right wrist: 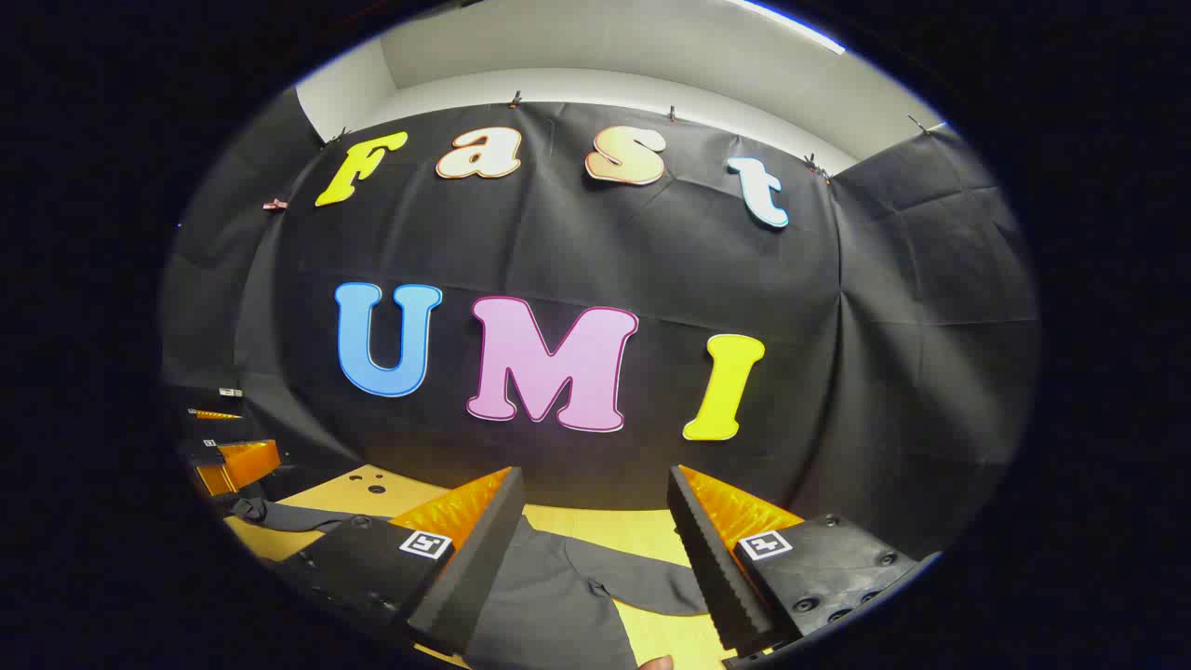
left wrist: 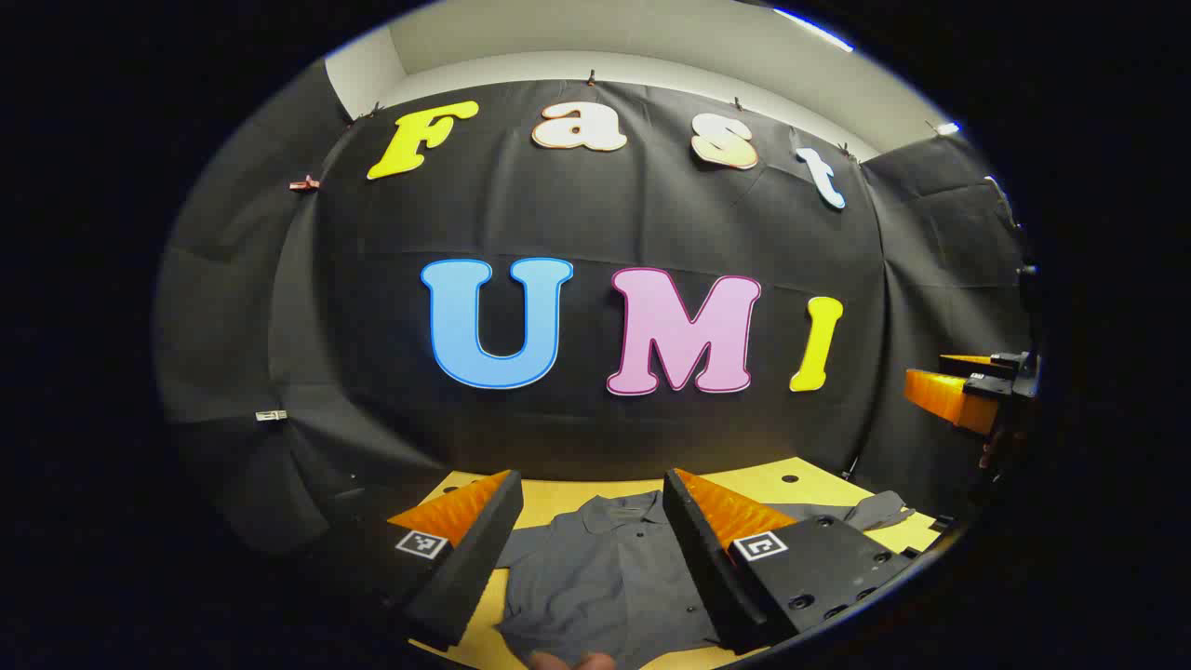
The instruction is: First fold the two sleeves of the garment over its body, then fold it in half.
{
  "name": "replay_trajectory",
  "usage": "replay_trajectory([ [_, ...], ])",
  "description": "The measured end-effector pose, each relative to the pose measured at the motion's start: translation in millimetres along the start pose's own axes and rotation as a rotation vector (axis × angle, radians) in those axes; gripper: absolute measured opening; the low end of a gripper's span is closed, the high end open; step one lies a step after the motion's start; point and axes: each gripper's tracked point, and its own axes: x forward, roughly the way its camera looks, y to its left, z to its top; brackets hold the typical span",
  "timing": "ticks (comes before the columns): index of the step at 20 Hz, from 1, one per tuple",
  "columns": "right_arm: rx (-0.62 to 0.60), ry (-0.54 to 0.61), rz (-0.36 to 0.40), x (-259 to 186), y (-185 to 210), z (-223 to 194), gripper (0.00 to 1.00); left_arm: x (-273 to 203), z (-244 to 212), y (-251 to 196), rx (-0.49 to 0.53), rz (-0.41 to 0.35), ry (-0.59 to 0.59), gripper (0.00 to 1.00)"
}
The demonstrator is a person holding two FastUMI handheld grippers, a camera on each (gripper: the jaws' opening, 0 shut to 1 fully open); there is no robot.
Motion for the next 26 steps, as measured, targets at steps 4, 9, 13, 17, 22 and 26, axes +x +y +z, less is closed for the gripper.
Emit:
replay_trajectory([
  [4,-0.003,0.014,-0.021,8.1,-14.1,-7.3,0.96,6.9,-2.8,-3.5,0.001,0.011,0.005,0.96],
  [9,-0.003,0.026,-0.028,19.5,-33.0,-13.9,0.96,17.1,-4.6,-14.9,0.009,0.022,0.013,0.95],
  [13,-0.006,0.034,-0.024,31.1,-46.2,-17.3,0.95,28.2,-7.3,-26.9,0.019,0.027,0.020,0.95],
  [17,0.004,0.074,-0.048,42.7,-73.1,-31.3,0.96,37.9,-12.1,-42.1,0.025,0.028,0.029,0.95],
  [22,-0.018,0.191,-0.108,57.3,-142.7,-77.1,0.96,50.3,-22.9,-66.3,0.030,0.025,0.058,0.96],
  [26,0.001,0.316,-0.149,69.1,-209.3,-141.7,0.96,59.7,-33.6,-86.3,0.027,0.034,0.084,0.95],
])
